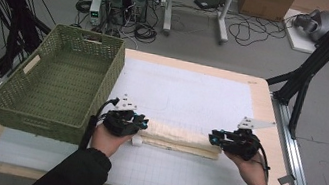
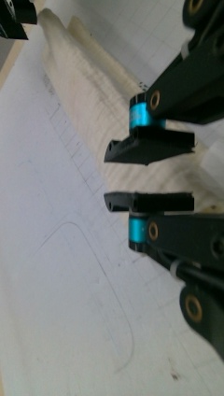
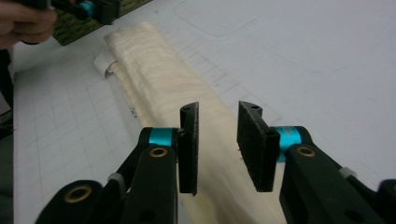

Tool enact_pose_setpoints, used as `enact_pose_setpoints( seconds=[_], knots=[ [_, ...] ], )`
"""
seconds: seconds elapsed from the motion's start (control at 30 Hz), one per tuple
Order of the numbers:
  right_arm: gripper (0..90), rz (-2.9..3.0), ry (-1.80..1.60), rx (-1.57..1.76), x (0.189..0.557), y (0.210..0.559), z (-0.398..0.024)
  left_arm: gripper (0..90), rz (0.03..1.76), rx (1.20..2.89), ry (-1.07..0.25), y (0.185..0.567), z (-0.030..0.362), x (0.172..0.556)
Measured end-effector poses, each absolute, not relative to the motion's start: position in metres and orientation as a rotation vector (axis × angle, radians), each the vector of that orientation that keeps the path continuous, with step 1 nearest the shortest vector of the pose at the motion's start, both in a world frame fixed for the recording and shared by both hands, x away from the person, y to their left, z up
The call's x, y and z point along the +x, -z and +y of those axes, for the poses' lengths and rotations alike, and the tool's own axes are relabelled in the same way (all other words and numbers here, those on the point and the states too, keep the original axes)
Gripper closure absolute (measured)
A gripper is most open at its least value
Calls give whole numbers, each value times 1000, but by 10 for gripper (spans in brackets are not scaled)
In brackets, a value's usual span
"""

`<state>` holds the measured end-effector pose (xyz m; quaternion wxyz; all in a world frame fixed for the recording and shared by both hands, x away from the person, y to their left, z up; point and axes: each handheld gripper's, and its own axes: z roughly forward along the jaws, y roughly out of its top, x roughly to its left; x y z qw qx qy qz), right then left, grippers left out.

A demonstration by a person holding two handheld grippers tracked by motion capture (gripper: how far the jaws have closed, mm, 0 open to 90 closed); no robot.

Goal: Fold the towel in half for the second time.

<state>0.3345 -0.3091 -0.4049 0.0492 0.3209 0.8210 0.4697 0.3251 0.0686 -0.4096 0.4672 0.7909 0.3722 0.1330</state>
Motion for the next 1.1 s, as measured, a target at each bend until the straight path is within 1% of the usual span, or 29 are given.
enact_pose_setpoints(
  seconds=[0.1,0.17,0.23,0.33,0.43,0.47,0.6,0.77,0.93,1.0,1.1],
  knots=[
    [729,2529,-1436,956,339,411,-290,799,934,1975,-307,418,58,331],
    [764,2543,-1432,931,339,414,-279,813,946,1995,-291,423,55,333],
    [807,2583,-1400,910,339,418,-271,854,946,2037,-288,427,53,333],
    [838,2651,-1322,883,337,426,-263,859,944,2106,-274,431,53,333],
    [848,2688,-1292,879,333,432,-264,852,954,2116,-265,434,55,329],
    [848,2686,-1284,868,332,434,-265,851,955,2133,-257,436,56,327],
    [840,2702,-1243,871,324,440,-273,849,941,2114,-255,440,64,319],
    [800,2663,-1237,865,315,441,-292,818,919,2119,-289,440,71,311],
    [784,2616,-1217,906,309,443,-316,800,897,2120,-314,441,74,308],
    [767,2606,-1231,919,307,444,-319,772,886,2121,-334,441,73,307],
    [712,2600,-1229,882,308,439,-316,686,871,2097,-364,435,74,306]
  ],
)
